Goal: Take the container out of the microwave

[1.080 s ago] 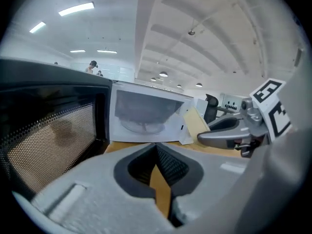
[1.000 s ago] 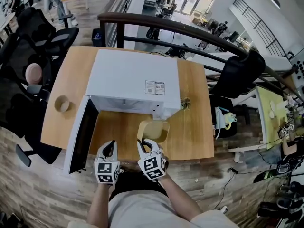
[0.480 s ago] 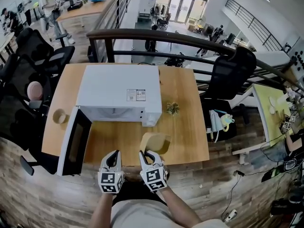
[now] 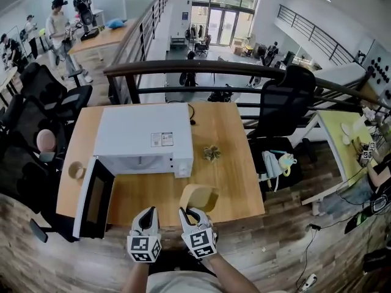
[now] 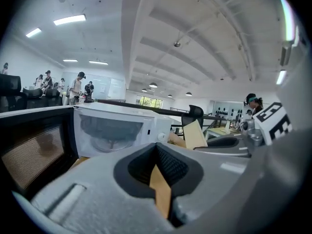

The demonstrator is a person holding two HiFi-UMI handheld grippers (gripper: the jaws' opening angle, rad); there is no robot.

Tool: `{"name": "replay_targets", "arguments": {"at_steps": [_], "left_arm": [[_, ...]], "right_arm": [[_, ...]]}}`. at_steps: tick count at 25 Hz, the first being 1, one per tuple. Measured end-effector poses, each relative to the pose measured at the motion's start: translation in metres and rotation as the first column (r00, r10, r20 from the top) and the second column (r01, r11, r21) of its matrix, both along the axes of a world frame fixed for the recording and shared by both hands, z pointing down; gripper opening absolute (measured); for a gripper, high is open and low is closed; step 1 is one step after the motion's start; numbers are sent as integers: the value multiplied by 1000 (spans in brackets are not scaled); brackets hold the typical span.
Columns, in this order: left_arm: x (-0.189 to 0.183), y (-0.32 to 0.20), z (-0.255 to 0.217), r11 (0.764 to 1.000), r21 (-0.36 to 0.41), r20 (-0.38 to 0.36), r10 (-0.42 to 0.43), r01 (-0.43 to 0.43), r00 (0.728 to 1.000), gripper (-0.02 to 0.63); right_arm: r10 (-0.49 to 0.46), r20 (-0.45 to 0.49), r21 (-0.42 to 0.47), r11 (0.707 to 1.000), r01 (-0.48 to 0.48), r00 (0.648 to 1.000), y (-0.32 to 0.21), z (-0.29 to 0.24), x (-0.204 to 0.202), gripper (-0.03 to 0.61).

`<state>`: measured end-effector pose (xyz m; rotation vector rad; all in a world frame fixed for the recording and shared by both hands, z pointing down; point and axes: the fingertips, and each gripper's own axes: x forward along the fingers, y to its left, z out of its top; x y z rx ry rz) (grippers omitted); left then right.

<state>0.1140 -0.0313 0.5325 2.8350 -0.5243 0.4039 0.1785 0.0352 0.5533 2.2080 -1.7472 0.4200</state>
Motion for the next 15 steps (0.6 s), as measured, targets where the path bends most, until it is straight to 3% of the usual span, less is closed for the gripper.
{"name": "replay_targets", "arguments": {"at_steps": [6,15], "left_arm": [[-1,-3,5,998,-14,16,55,-55,998,3],[-5,-25,-39,990,57,-71,133,-129,989,3]], "right_arm": [[46,-11,26,999,-46,999,-5,-6,3,32],[95,-24,91,992,-92,995,-27,-35,-12,32]]}}
